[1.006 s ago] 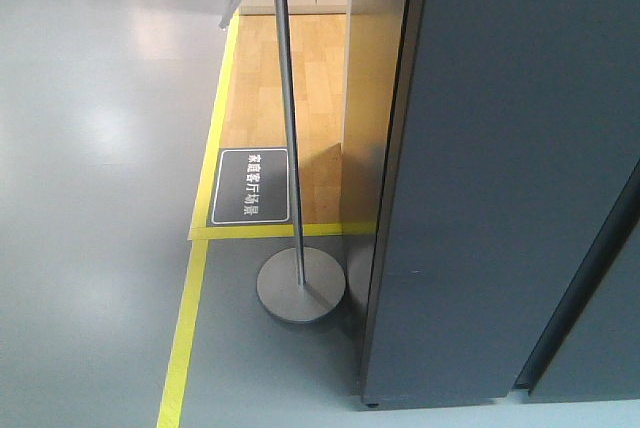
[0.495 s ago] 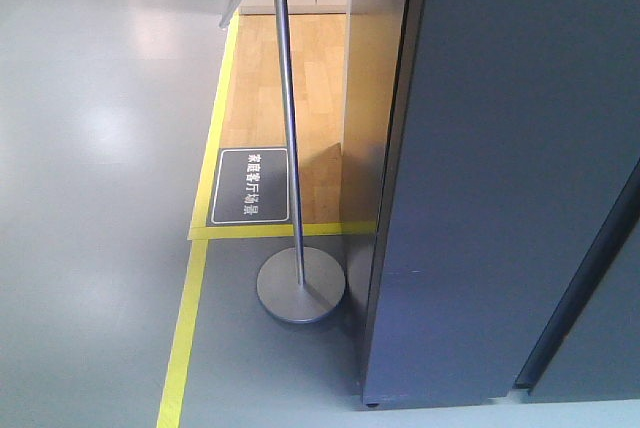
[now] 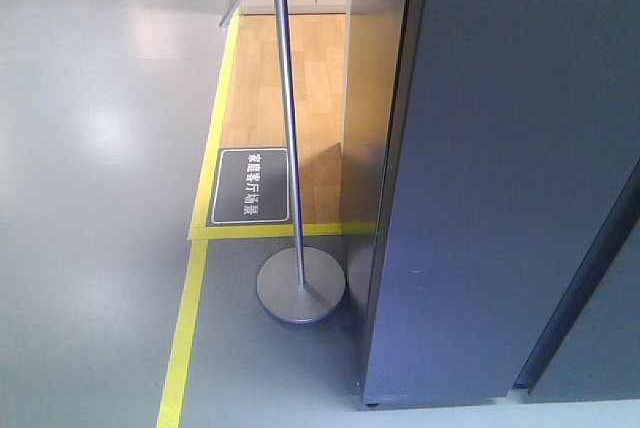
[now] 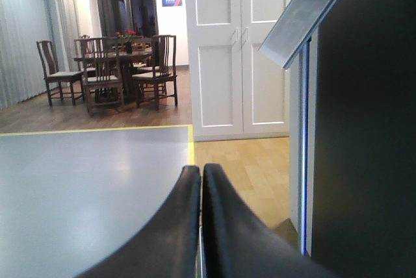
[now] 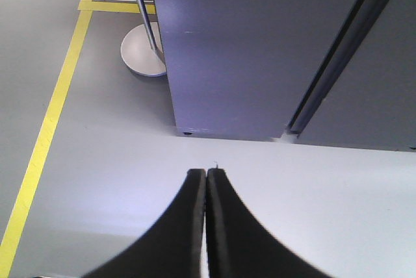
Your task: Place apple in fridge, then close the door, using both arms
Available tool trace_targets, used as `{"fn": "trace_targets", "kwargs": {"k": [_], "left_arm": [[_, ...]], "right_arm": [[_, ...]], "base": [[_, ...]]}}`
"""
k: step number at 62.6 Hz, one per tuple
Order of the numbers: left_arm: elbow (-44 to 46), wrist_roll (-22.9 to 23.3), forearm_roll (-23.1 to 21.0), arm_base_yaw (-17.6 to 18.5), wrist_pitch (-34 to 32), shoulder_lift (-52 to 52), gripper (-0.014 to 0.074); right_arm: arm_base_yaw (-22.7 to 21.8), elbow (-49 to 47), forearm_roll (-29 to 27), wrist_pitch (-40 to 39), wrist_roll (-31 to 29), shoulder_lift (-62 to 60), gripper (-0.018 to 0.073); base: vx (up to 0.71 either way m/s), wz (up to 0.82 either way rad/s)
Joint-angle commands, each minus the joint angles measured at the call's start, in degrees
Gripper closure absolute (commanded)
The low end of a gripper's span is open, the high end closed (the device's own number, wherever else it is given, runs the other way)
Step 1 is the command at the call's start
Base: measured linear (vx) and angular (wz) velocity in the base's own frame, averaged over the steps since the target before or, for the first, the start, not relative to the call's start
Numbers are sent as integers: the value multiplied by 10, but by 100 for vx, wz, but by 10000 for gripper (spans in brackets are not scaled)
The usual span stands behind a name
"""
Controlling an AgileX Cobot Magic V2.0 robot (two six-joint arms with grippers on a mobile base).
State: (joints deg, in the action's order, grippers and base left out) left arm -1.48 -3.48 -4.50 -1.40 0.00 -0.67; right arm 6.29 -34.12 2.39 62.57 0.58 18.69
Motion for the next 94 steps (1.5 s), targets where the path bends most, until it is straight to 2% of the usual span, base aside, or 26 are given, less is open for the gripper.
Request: {"fn": "trace_targets", "kwargs": {"k": [1,21,31,48,94], "left_arm": [[-17,28,-2,-13,-33,-9,603],[-17,40,-1,-21,-24,-9,603],[-17,50,-1,-21,-43,-9,603],[-12,49,-2,-21,-71,-9,603],[-12,49,-2,-21,-71,-9,603]], "right_arm": [[0,-13,1,-29,-6,6,563],[0,-13,1,-29,-6,6,563],[0,-13,1,-29,-6,6,563],[0,-13,1,-29,-6,6,563],[0,-13,1,-31,-6,4,563]], "base": [[0,0],[0,0],[0,0],[0,0],[0,0]]}}
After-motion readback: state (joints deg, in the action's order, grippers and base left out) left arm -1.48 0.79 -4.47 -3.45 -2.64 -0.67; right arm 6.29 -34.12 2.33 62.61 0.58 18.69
